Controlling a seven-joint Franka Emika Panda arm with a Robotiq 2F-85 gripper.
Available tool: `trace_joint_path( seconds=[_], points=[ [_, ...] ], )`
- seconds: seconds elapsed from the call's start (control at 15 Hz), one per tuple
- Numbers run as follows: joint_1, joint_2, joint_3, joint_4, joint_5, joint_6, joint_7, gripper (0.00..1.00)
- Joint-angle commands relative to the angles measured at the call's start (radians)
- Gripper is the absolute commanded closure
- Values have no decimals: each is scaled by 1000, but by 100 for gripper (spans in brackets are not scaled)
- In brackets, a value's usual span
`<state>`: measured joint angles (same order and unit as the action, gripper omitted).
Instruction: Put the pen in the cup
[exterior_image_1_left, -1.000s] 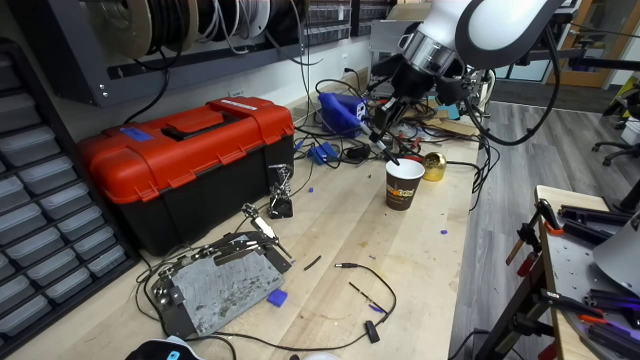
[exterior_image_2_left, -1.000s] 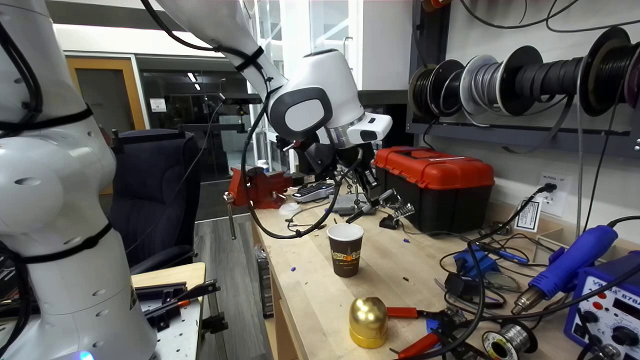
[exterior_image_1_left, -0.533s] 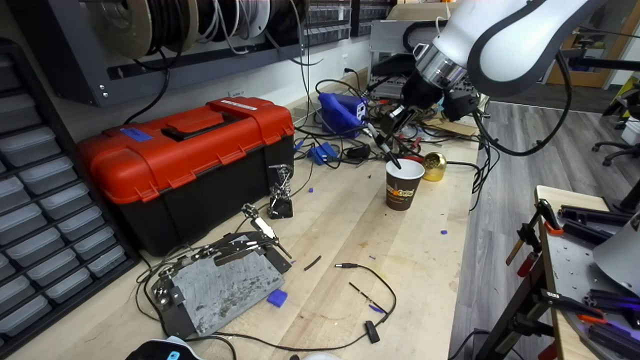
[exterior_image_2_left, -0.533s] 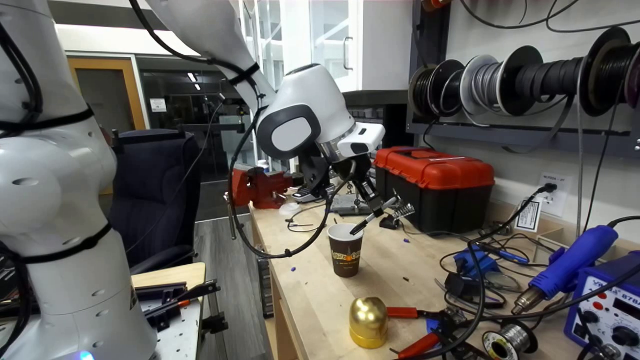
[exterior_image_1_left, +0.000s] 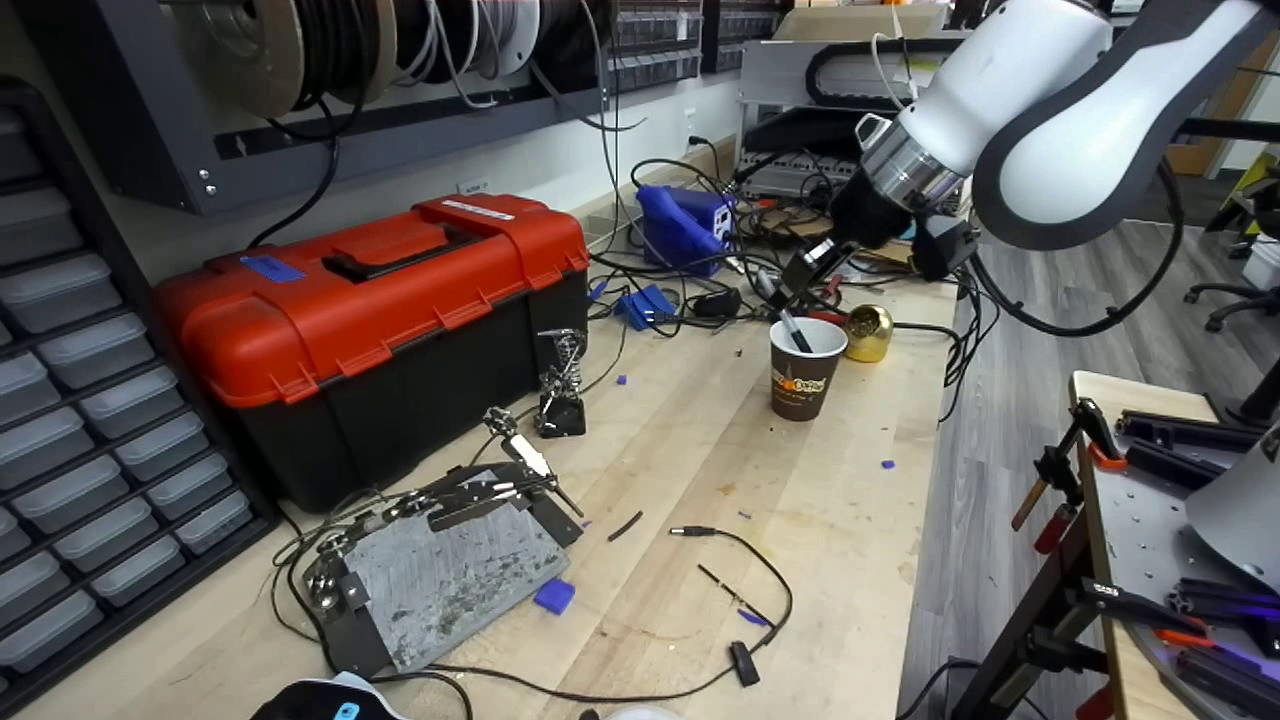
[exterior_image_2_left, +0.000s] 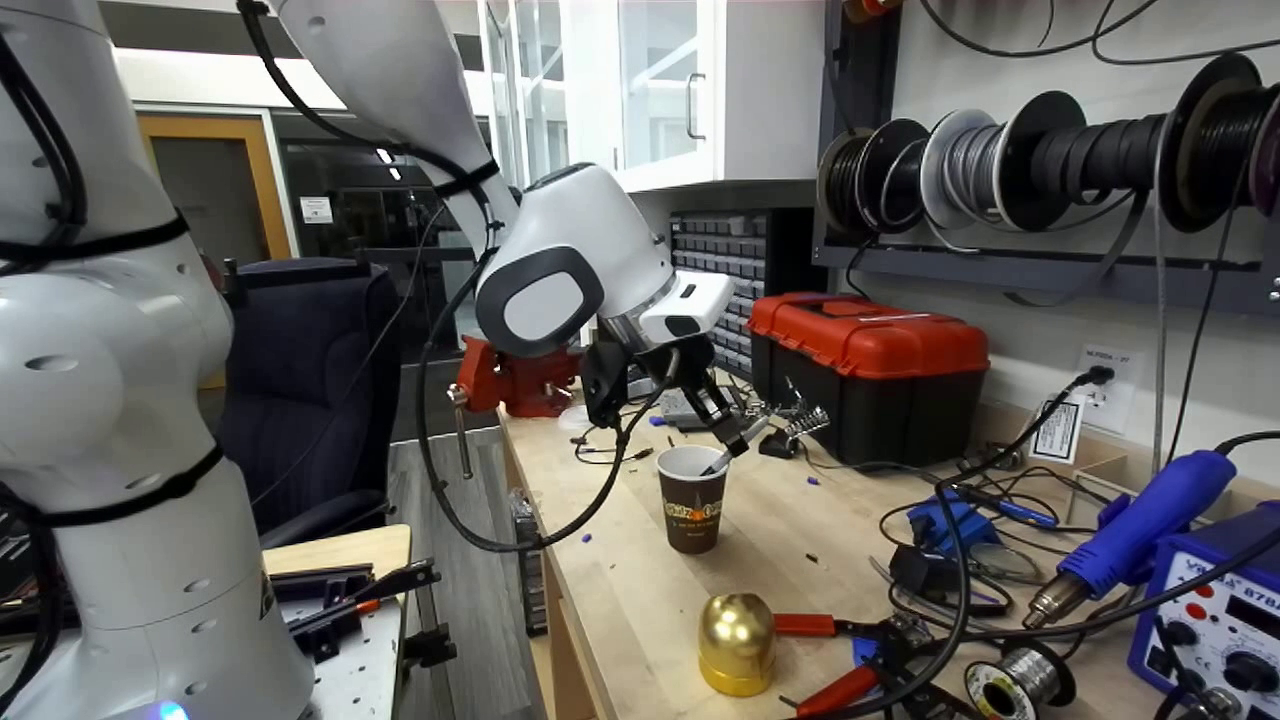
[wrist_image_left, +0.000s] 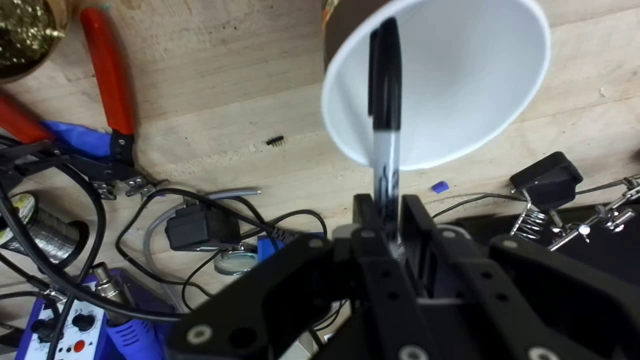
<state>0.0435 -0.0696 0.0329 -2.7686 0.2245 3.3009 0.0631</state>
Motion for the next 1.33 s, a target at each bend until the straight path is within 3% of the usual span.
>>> trace_joint_path(
  seconds=[0.0, 0.53, 0.6, 0.67, 0.8, 1.27],
  points=[
    [-5, 26, 47, -11, 52, 68, -9, 58],
    [4, 22, 98, -9, 176, 63, -37, 0],
    [5, 15, 98, -8, 187, 49, -30, 0],
    [1, 34, 91, -7, 144, 63, -16, 12],
    [1, 34, 91, -6, 153, 63, -16, 0],
    [1, 34, 91, -6, 156, 63, -16, 0]
  ],
)
